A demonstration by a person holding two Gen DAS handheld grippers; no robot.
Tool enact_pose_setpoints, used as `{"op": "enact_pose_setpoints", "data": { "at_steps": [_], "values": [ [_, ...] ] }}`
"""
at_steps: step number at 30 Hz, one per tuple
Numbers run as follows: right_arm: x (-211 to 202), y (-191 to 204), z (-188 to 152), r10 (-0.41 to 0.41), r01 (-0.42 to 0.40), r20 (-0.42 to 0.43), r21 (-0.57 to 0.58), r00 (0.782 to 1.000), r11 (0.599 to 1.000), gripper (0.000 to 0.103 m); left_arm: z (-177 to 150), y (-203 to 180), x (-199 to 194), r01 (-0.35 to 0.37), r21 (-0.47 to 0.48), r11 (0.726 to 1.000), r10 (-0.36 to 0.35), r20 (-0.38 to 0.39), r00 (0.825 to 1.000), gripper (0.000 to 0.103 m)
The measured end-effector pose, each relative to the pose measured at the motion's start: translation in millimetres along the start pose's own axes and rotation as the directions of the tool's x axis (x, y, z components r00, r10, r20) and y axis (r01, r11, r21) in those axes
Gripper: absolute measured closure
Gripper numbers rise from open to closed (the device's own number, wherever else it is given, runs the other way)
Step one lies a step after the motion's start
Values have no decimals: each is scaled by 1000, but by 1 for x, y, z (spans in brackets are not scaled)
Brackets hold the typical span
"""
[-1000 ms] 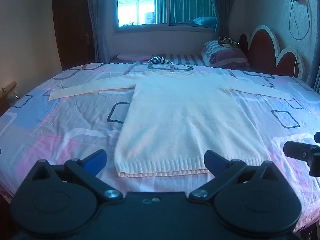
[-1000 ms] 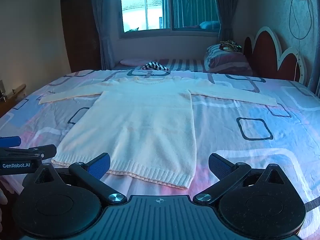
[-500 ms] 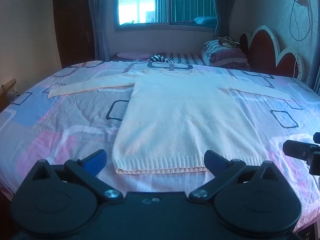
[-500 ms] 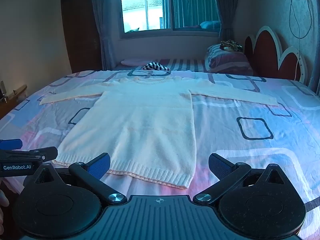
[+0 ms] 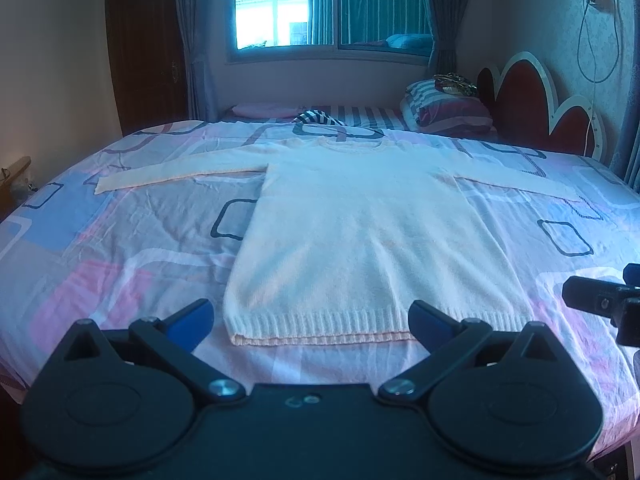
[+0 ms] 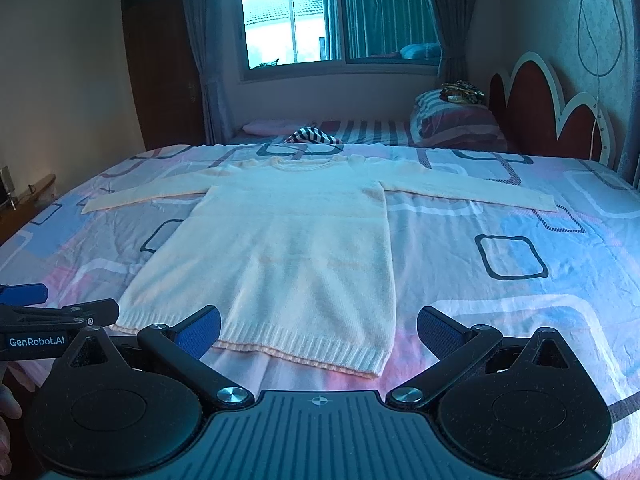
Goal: Fold small clothes
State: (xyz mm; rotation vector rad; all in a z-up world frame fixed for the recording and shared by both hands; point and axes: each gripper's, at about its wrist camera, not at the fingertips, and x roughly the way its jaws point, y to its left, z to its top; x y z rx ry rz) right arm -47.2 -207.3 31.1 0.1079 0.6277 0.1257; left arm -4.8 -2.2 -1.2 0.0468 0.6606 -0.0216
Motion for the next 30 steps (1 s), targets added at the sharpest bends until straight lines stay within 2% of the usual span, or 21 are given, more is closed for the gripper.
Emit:
{"op": "enact_pose_setpoints", "data": {
  "at_steps": [30],
  "values": [
    [-2,4,4,7,-7,8,-4,1000,1000,0,-1,5,1,-1,0,1000,1,7,1000,0]
  ]
}}
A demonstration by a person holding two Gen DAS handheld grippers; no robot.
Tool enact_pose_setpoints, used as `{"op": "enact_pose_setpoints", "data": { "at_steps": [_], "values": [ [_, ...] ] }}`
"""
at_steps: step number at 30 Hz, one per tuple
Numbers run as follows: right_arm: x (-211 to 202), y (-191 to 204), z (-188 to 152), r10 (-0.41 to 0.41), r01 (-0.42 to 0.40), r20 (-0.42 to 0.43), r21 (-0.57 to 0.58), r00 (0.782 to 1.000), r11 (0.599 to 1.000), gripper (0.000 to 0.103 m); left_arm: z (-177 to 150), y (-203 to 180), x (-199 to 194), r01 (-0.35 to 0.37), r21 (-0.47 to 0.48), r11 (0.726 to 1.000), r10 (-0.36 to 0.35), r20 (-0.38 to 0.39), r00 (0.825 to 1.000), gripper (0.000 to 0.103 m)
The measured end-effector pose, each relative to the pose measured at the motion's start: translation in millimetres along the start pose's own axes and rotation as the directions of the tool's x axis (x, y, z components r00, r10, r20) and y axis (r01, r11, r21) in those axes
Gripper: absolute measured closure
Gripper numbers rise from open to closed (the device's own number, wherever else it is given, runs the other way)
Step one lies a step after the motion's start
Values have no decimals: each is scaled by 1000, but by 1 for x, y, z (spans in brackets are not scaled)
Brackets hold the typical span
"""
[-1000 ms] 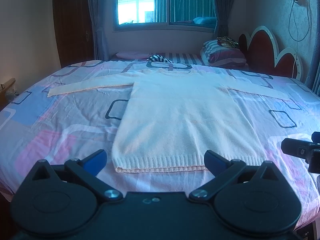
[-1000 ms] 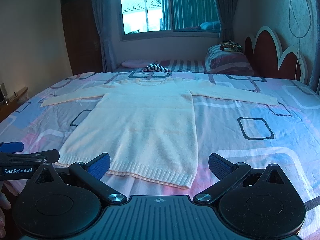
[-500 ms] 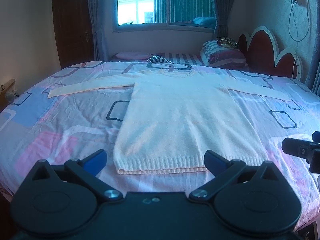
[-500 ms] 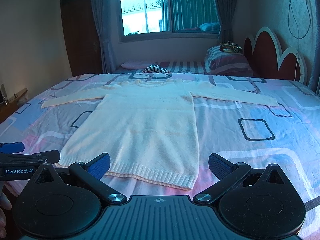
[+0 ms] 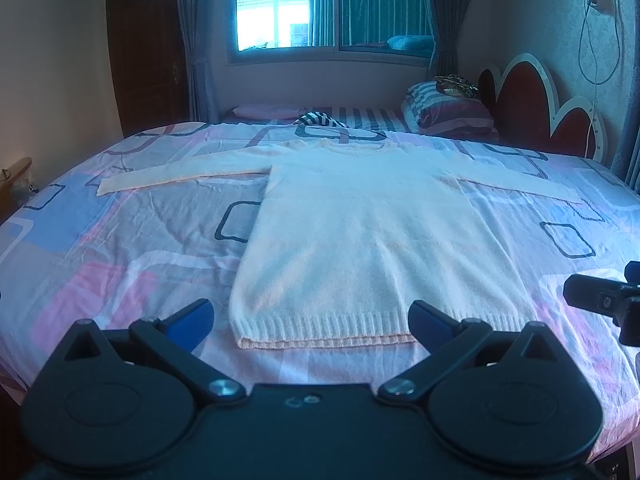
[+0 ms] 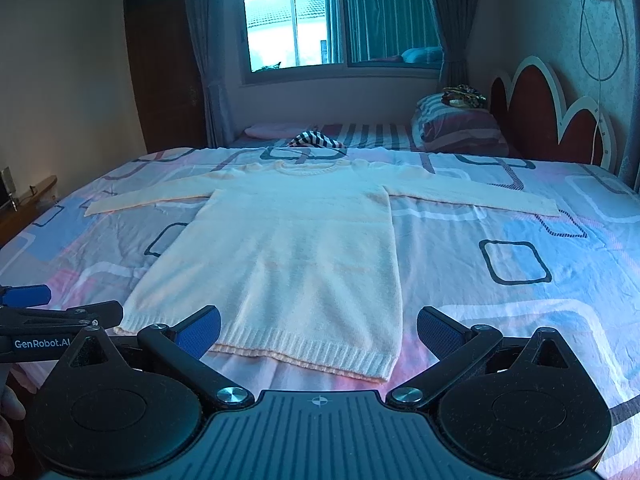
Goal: Fold small clothes
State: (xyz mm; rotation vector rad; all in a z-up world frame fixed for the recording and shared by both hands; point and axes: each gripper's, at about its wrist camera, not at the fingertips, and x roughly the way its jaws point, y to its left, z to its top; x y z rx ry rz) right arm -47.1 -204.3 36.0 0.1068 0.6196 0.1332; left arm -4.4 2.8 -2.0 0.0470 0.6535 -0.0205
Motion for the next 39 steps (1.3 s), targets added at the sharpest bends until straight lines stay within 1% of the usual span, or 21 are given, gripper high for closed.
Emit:
{"op": "enact_pose_setpoints", "data": {
  "at_steps": [29,39],
  "values": [
    [0,0,-2,4,-4,-3,5,1000,1000,0,-2,1,-4,0,-3,1000,-1,-6,1000,0],
    [8,-3,2,-7,7,-8,4,1000,1000,0,11,2,6,-2,4,1000,2,2,1000,0]
  ]
}}
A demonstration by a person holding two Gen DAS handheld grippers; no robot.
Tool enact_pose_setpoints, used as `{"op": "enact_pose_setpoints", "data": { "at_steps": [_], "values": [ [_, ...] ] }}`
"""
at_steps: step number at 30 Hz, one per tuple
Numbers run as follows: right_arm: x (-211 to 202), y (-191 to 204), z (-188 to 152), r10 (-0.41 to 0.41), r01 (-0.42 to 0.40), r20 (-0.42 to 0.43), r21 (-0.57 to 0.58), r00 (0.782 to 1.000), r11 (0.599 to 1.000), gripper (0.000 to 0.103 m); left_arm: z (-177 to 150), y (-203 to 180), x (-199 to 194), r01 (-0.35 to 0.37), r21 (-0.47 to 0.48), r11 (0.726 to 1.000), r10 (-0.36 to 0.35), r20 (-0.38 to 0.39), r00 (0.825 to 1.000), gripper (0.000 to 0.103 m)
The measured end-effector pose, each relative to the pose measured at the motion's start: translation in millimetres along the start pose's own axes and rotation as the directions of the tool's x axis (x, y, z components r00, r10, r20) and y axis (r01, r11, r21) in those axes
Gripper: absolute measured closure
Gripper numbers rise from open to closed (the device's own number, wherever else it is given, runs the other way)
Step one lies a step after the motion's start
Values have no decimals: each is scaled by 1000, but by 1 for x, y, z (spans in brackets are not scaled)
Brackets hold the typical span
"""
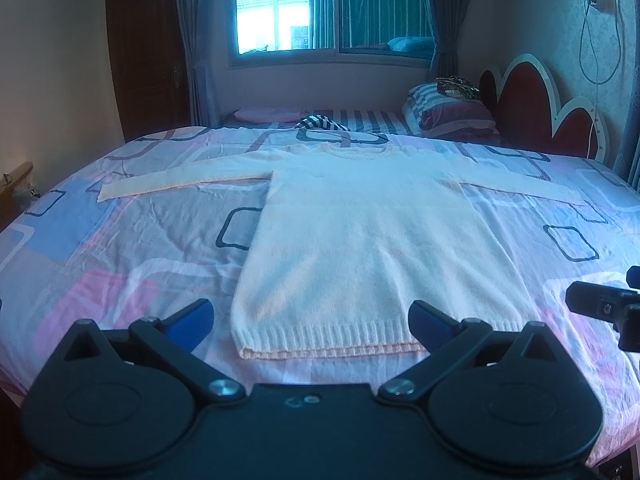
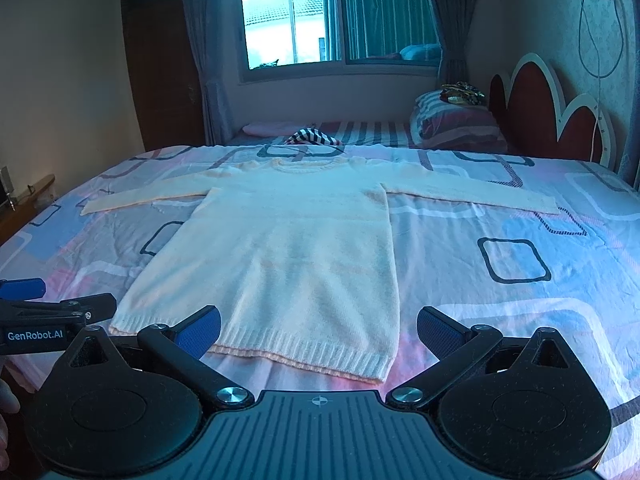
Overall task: Fold small clothes
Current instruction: 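Move the right tool to the sweater's sleeve cuff and grasp it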
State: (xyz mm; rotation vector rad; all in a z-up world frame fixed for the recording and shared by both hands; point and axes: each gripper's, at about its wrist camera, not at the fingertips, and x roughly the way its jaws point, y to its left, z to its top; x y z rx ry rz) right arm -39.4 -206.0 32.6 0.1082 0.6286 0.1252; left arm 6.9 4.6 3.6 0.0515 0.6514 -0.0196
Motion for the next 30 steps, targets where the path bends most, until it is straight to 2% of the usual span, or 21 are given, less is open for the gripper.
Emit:
{"op": "enact_pose_setpoints", "data": {
  "at_steps": [9,16,19,22,26,30],
  "values": [
    [26,-15,21,-27,27,-1,10,1000,1000,0,20,-7,30,20,12,1000,-20,-10,1000,0],
    [58,-28,45,-54,54,6,6,999,999,0,41,-12,67,35,11,999,-35,-21,999,0],
    [77,-38,58,-77,77,11,2,997,997,0,52,-10,83,111,-35,993,-111,-2,994,0],
    [98,-52,73,-104,104,18,-1,994,995,0,65,-13,112,100,-39,994,-101,-25,995,0],
    [129,-76,96,-141,140,22,12,990,990,0,82,-14,155,155,-71,985,-159,-52,986,0],
    [162,-117,117,-191,189,30,59,981,980,0,99,-20,192,138,-77,987,-142,-48,989,0]
  ]
}}
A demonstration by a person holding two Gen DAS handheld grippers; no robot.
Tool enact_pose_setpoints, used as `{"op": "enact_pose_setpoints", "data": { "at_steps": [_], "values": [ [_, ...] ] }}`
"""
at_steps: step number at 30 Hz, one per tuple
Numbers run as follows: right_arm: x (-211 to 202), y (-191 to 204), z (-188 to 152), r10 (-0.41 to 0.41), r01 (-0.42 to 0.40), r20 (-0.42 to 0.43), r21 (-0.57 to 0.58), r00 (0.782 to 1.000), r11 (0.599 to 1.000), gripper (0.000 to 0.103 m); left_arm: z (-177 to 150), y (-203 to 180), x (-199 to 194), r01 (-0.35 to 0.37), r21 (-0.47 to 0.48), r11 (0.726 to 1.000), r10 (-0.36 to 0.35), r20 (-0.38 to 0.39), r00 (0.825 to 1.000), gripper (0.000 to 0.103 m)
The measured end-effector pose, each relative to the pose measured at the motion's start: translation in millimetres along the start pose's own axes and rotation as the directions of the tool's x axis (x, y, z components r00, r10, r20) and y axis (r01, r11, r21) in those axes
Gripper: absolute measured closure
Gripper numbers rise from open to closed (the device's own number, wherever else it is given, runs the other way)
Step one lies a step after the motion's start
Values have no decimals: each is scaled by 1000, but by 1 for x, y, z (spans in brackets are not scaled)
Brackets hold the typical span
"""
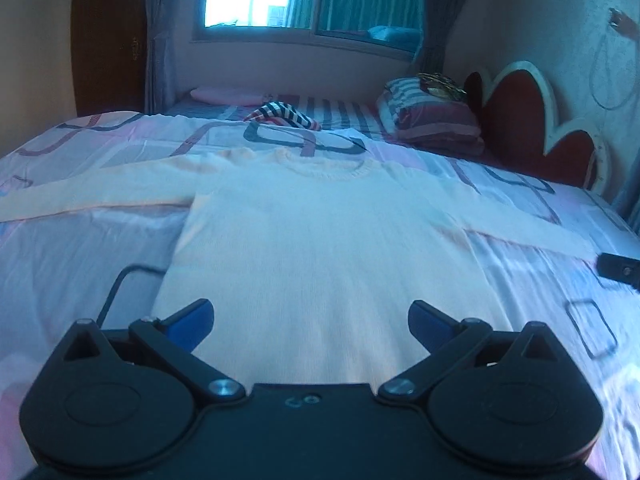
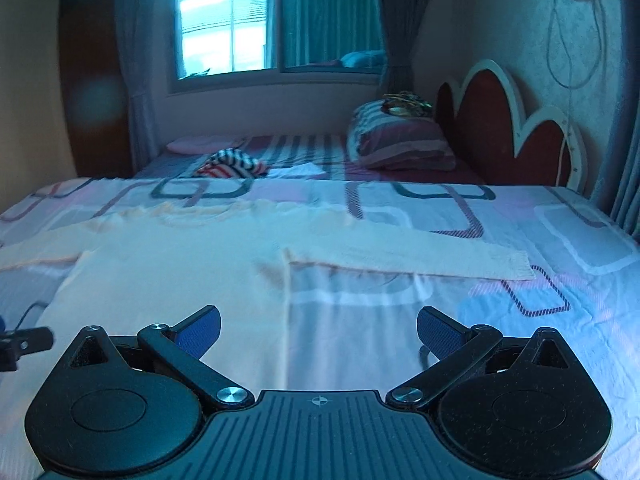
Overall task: Fold small clothes
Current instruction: 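Move the right tool to the sweater's sleeve cuff and grasp it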
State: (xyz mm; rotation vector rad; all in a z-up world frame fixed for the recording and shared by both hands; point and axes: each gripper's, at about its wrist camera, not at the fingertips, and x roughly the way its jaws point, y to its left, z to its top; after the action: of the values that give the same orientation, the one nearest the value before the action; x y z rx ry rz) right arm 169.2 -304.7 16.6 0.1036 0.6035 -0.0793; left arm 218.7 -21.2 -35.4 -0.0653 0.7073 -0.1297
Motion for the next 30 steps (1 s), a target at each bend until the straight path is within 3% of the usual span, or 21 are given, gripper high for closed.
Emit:
{"op": "enact_pose_setpoints", "data": {
  "at_steps": [5,8,10,15,18,19,20,21,26,29,30],
  "values": [
    [56,-64,20,-80,79,-1,108,997,991,0,23,-4,51,1,22,1000,-1,-32,1000,1],
    [87,-110,25,-118,118,-9,183,993,976,0,33,-11,83,-27,97,995,34,-75,997,2],
    [109,-138,26,-142,143,-21,229,990,963,0,37,-15,96,-70,127,989,76,-48,996,2],
    [146,-197,25,-200,199,-32,324,979,925,0,46,-16,116,-97,68,993,95,29,995,2],
    [159,-221,20,-237,232,-31,365,971,902,2,51,-14,131,-84,7,996,84,22,996,2],
    [162,-228,18,-247,239,-30,377,969,895,9,52,-14,136,-75,-9,997,75,11,997,2],
    [167,-235,16,-250,243,-33,386,968,890,28,52,-14,140,-81,-14,997,81,1,997,2],
    [170,-242,14,-251,249,-47,399,967,883,37,53,-16,146,-88,-2,996,88,-10,996,2],
    [179,-277,-3,-250,256,-83,523,965,813,37,51,-23,157,-88,46,995,89,-38,995,2],
    [179,-291,-9,-227,218,-59,584,972,782,38,54,-23,160,-84,66,994,88,-47,995,2],
    [181,-293,-8,-222,210,-52,587,974,782,47,55,-23,160,-83,67,994,86,-49,995,2]
  ]
}}
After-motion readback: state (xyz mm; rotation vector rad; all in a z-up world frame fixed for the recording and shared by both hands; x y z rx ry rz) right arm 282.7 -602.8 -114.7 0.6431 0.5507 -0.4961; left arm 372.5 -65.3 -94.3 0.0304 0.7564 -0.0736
